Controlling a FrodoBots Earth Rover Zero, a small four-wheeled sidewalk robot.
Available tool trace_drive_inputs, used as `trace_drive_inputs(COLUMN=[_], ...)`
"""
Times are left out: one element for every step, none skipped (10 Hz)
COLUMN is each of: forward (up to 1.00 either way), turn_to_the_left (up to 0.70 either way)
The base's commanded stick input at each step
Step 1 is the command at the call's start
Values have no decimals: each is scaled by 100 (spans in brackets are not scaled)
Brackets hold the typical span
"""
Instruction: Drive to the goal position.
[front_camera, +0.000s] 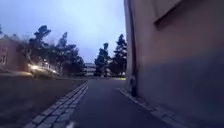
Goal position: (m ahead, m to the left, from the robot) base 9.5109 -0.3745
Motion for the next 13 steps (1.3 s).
trace_drive_inputs(forward=[50, 50, 50, 50, 50, 50, 50, 50, 50, 50, 50, 50, 50], turn_to_the_left=[0, 0, 0, 0, 0, 0, 0, 0, 0, 0, 0, 0, 0])
